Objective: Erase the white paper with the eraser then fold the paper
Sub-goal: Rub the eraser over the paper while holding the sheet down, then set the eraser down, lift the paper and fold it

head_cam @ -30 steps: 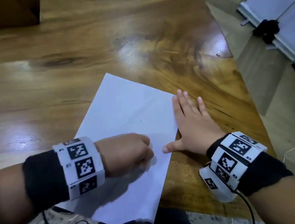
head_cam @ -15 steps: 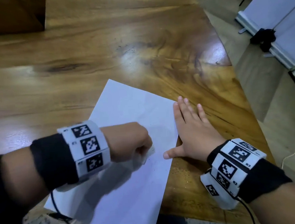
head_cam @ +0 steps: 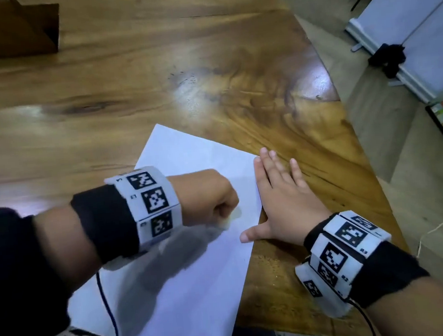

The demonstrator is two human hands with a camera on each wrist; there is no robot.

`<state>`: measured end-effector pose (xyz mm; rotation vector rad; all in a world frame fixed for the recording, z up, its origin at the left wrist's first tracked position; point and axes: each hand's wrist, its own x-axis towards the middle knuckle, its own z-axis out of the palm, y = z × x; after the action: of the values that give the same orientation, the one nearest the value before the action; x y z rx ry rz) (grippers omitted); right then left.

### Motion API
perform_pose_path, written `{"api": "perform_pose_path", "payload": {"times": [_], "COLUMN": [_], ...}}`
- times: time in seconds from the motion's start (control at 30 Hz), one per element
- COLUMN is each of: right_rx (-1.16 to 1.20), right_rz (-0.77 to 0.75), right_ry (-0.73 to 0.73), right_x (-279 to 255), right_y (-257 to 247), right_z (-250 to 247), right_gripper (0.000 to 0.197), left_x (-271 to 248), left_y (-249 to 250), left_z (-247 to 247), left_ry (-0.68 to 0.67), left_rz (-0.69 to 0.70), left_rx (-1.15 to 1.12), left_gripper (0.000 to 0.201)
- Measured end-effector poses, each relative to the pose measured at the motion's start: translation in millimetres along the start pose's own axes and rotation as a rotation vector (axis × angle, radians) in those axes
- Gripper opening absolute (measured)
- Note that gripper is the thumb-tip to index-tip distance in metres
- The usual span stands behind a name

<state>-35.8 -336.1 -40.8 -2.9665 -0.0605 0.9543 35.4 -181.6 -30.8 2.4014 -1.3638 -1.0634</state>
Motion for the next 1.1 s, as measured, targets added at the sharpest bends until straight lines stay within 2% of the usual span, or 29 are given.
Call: {"api": "perform_pose_path", "payload": {"times": [0.07,0.1,0.17,0.23,0.3,0.4,0.47,0.5,0.53,0.57,0.67,0.77,0.83,0.93,1.1], "right_rx": [0.002,0.001,-0.001,-0.001,0.003,0.012,0.035,0.049,0.061,0.073,0.102,0.150,0.228,0.290,0.255], "right_rz": [-0.001,0.000,0.003,0.004,0.003,-0.001,-0.006,-0.007,-0.009,-0.011,-0.013,-0.014,-0.003,0.039,0.132], "right_ry": [0.003,0.003,0.000,-0.002,0.002,0.014,0.027,0.034,0.041,0.046,0.048,0.065,0.127,0.224,0.195], "right_x": [0,0,-1,0,0,1,0,0,0,0,0,0,1,10,26], "right_y": [0,0,0,-1,-1,0,-1,-1,-2,-2,-3,-6,-6,-5,-6], "right_z": [0,0,0,-1,0,0,0,0,-1,-1,-3,-10,-15,-22,-35], "right_gripper": [0.140,0.139,0.139,0.139,0.139,0.140,0.140,0.141,0.141,0.142,0.142,0.133,0.114,0.089,0.092], "left_x": [3,8,18,20,10,-13,-24,-27,-26,-24,-10,11,23,31,12], "left_y": [-6,-8,-11,-13,-14,-14,-19,-25,-33,-41,-68,-85,-90,-88,-89], "left_z": [-5,-8,-11,-7,1,6,0,-4,-12,-22,-56,-80,-84,-87,-81], "left_ry": [-0.002,0.060,0.289,0.421,0.360,0.129,-0.053,-0.100,-0.081,0.004,0.397,0.632,0.642,0.577,0.585], "left_rz": [-0.034,-0.055,-0.107,-0.132,-0.105,-0.063,-0.124,-0.170,-0.214,-0.256,-0.369,-0.481,-0.529,-0.533,-0.598], "left_rx": [-0.020,-0.003,0.019,0.010,-0.001,-0.010,-0.050,-0.085,-0.128,-0.179,-0.326,-0.432,-0.416,-0.236,-0.049], "left_gripper": [0.005,0.007,0.003,0.013,0.015,0.005,0.009,0.010,0.010,0.010,0.012,0.015,0.020,0.014,0.025]}}
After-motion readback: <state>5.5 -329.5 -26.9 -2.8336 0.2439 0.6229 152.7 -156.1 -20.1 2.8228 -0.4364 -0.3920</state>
